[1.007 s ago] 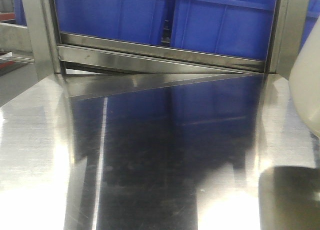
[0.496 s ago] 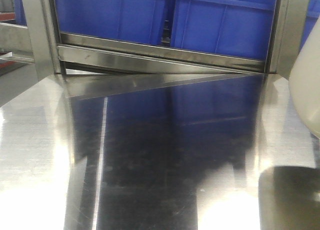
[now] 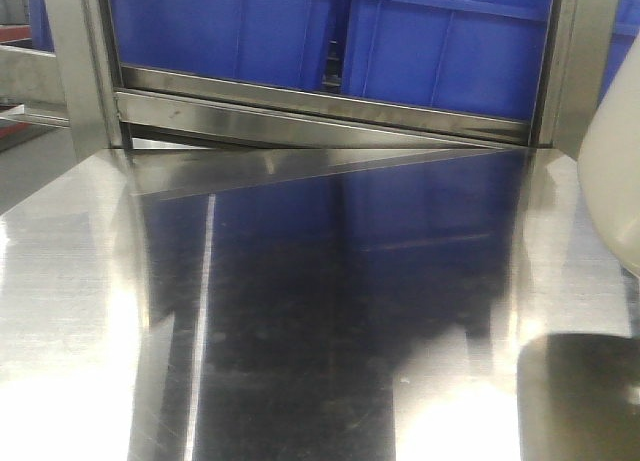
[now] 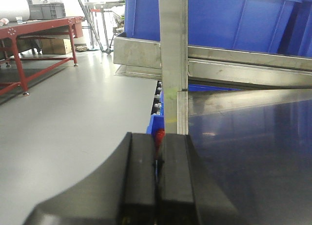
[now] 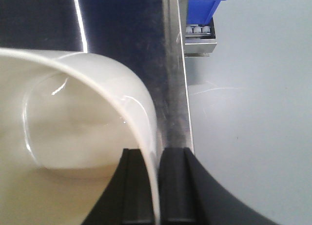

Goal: Move white bin to right shelf second layer

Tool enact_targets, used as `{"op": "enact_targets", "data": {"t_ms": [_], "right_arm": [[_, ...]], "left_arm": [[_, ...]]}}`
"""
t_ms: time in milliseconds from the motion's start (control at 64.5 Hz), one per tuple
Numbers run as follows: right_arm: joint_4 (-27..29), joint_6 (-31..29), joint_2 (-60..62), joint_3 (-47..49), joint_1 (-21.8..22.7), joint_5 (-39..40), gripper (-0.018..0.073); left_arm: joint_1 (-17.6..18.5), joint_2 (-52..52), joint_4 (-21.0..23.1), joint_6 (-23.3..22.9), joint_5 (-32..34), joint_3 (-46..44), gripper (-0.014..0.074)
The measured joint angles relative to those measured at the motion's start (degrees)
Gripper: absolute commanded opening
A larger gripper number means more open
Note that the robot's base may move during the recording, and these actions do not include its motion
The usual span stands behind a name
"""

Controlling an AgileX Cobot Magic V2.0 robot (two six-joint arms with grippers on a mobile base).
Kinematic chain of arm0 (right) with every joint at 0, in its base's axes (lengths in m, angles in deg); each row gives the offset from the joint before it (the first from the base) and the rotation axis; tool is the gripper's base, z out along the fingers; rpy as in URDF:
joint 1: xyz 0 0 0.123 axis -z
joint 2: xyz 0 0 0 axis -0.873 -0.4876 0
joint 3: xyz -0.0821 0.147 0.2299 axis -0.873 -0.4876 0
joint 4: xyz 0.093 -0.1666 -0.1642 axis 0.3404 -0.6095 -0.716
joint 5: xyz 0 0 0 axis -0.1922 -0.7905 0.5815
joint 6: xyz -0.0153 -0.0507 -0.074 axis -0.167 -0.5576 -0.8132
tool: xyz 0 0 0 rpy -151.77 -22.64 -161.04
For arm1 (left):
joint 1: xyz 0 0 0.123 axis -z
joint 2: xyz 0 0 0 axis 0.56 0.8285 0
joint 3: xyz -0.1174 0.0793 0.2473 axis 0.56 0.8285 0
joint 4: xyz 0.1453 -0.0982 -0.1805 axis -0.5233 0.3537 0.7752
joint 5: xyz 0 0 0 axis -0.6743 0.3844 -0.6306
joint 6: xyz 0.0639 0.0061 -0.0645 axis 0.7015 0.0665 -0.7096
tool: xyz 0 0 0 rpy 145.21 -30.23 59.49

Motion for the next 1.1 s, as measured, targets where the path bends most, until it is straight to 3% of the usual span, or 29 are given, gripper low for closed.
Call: {"op": "enact_targets", "data": {"t_ms": [1100], "right_arm": [[0.0, 0.0, 0.0, 0.0, 0.0, 0.0, 0.0077]], "left_arm": [[0.0, 0.0, 0.0, 0.0, 0.0, 0.0, 0.0085]]}}
